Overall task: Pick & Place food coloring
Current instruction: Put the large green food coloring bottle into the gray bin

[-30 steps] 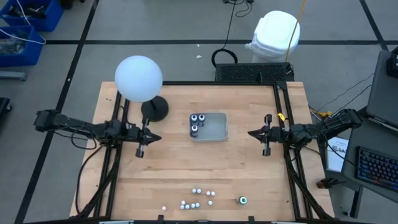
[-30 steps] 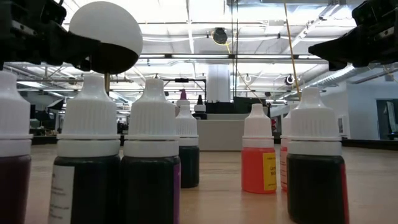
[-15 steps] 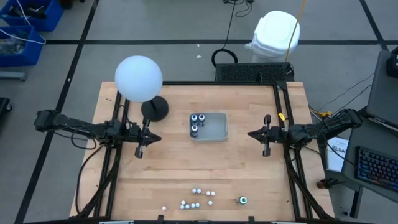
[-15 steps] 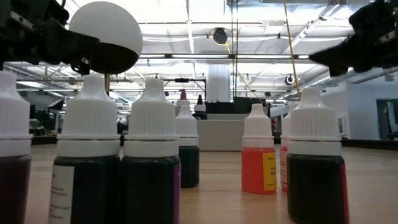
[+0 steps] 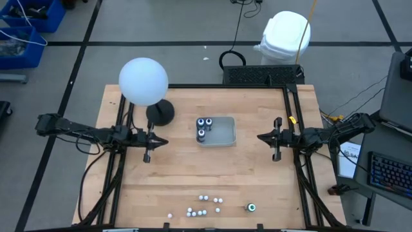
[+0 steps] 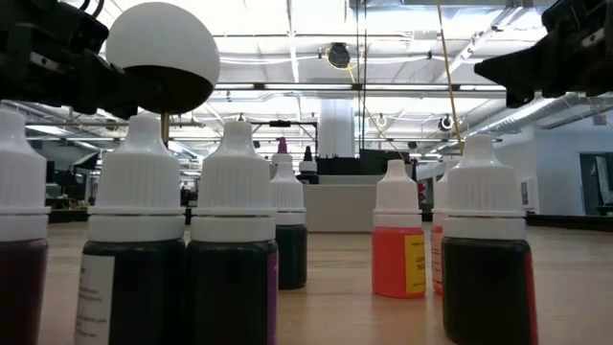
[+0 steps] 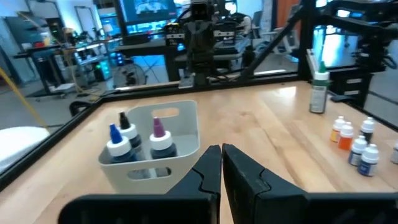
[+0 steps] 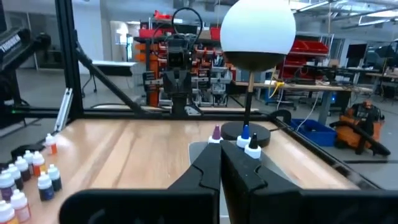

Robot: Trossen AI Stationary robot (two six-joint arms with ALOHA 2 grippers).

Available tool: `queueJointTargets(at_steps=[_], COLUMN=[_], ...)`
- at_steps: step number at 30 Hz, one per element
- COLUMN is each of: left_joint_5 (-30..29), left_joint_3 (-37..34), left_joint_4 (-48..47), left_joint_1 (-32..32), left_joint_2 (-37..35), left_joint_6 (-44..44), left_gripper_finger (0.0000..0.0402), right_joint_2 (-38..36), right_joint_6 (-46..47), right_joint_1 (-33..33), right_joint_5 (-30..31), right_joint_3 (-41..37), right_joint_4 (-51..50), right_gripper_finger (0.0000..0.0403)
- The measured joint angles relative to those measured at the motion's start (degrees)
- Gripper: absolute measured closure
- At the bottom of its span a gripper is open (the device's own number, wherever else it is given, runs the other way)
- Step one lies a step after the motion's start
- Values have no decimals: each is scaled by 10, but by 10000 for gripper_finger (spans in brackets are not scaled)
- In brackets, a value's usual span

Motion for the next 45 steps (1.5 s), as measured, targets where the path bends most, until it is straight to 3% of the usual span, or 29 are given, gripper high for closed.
queueJointTargets(at_steps=[5, 9, 12, 15, 20, 26, 32, 37, 45], left_joint_5=[-4, -9, -14, -9, -8, 42, 48, 48, 48], left_joint_3=[0, 0, 1, 1, 1, 1, 1, 1, 1], left_joint_4=[1, 25, 43, 41, 35, 13, 12, 6, -1], left_joint_1=[0, 0, 0, 0, 0, 0, 0, 0, 0], left_joint_2=[0, 0, 0, 0, 0, 0, 0, 0, 0], left_joint_6=[11, 18, -17, -56, -42, -57, -57, -57, -90], left_gripper_finger=[378, 378, 378, 378, 378, 378, 378, 378, 378], right_joint_2=[8, 24, 44, 85, 199, 380, 530, 626, 742], right_joint_6=[1, 7, 14, 1, -1, 56, 128, 170, 180], right_joint_1=[2, 2, 7, 23, 54, 95, 119, 140, 190], right_joint_5=[0, 1, -5, -13, 3, 64, 59, 15, -60], right_joint_3=[0, 7, 41, 104, 234, 432, 607, 716, 809], right_joint_4=[-14, 33, 0, -21, -118, -317, -514, -637, -680], right_gripper_finger=[403, 403, 403, 403, 403, 403, 403, 403, 403])
